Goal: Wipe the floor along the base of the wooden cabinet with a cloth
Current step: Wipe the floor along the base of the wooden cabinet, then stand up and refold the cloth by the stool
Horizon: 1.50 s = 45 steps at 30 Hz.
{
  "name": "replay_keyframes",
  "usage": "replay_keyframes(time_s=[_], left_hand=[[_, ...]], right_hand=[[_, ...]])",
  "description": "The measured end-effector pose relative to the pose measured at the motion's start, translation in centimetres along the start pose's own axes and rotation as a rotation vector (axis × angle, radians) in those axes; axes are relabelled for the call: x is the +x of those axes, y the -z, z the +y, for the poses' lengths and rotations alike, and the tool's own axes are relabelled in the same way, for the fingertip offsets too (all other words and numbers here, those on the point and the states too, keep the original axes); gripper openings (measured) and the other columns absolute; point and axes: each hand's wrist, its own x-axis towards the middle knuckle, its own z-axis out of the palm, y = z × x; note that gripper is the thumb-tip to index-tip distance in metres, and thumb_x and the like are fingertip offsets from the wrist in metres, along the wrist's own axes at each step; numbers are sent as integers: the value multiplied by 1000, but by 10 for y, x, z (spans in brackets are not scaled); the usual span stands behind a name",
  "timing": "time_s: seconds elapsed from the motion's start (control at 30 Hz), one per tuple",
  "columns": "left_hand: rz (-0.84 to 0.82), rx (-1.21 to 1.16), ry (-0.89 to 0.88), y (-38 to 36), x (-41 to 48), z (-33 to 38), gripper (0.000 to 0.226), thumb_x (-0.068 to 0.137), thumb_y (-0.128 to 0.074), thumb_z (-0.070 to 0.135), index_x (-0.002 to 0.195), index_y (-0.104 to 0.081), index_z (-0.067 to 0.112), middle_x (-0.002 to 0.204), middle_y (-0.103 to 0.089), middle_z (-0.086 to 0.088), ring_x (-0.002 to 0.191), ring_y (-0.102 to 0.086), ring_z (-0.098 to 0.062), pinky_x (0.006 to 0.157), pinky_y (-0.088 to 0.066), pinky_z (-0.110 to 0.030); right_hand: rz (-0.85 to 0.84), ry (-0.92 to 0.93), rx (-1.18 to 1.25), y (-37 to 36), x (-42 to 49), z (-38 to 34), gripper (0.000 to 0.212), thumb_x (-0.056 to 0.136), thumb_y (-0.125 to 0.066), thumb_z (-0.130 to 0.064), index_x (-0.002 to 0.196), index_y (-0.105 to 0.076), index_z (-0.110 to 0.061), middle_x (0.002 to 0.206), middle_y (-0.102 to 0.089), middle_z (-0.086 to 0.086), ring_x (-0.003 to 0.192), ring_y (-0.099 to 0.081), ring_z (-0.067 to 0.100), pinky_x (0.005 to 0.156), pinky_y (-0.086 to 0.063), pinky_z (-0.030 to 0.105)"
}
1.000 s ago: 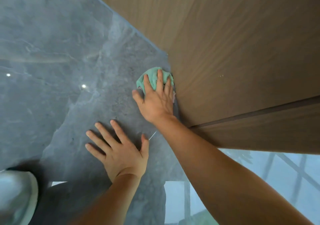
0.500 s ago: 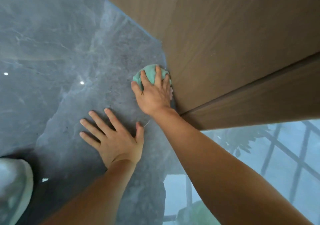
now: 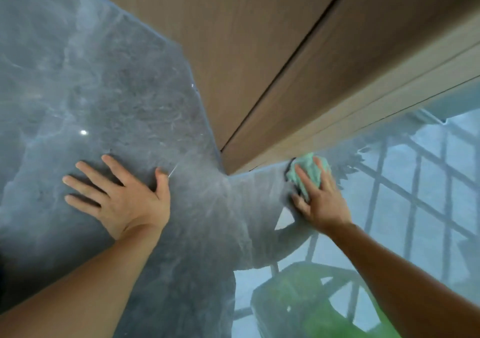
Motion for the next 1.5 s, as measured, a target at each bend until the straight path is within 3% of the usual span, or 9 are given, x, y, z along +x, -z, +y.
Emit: replay_keyframes(time_s=[0.2, 0.4, 0.6, 0.67, 0.8, 0.9, 1.07, 1.2, 1.5], left_hand=[[41, 14, -27, -6, 1, -4, 97, 89, -43, 66, 159, -15, 4, 163, -10, -39, 149, -6, -65, 116, -5, -79], [34, 10, -22, -5, 2, -3, 99, 87, -45, 65, 158, -16, 3, 163, -10, -40, 150, -5, -64, 117, -5, -79], [17, -17, -54, -1, -2, -1, 96, 88, -45, 61, 158, -16, 2, 163, -10, -41, 149, -6, -66, 116, -4, -80], [-8, -21, -51, 4, -2, -2, 95, 91, -42, 62, 159, -16, 2, 164, -7, -40, 150, -3, -65, 117, -3, -78], [-57, -59, -85, 25, -12, 4, 78, 89, -40, 59, 145, -47, 5, 153, -33, -38, 138, -30, -63, 111, -22, -70], [-339, -254, -171, 42, -53, 37, 53, 91, -53, 45, 116, -65, 1, 133, -52, -32, 123, -49, -50, 105, -37, -51], [-858, -524, 338, 96, -100, 72, 30, 93, -65, 18, 116, -48, 10, 125, -64, -24, 109, -68, -39, 95, -56, -59], [-1012, -549, 289, 212, -159, 86, 15, 95, -63, 13, 99, -50, 17, 96, -67, -10, 75, -64, -22, 72, -57, -40], [-1530, -678, 148, 508, -360, 195, 35, 70, -78, 25, 101, -63, 16, 88, -78, -11, 70, -75, -19, 56, -59, -29]], right_hand=[[13, -519, 260, 20, 35, -23, 79, 90, -34, -70, 154, -21, -25, 164, 4, 15, 149, -2, 40, 120, -15, 56], [-100, 224, 221, -12, -53, -167, 89, 78, -35, -80, 153, -10, -39, 163, 16, 2, 143, 27, 36, 105, 16, 63], [25, 291, 651, 24, -42, -178, 46, 87, -70, -32, 131, -62, -26, 151, -38, 10, 137, -35, 33, 116, -29, 48], [153, 157, 658, 32, -39, -155, 44, 87, -68, -28, 130, -61, -28, 142, -44, 7, 125, -41, 27, 109, -39, 38], [-84, -160, 748, 29, -30, -155, 69, 85, -67, -36, 147, -36, -30, 139, -40, 10, 125, -40, 30, 107, -41, 43], [-207, -319, 898, 21, -27, -185, 57, 85, -66, -23, 138, -46, -15, 127, -59, 18, 118, -55, 35, 101, -45, 38], [-378, -624, 1260, 55, -92, -194, 41, 86, -62, -8, 127, -59, -13, 118, -68, 19, 110, -65, 34, 97, -51, 45], [-296, -825, 1570, 151, -201, -169, 26, 84, -66, -2, 104, -64, -19, 91, -66, 13, 80, -64, 24, 76, -56, 43], [271, -935, 1591, 420, -479, -90, 29, 72, -62, -12, 94, -55, -30, 89, -66, -6, 74, -64, 19, 70, -54, 37]])
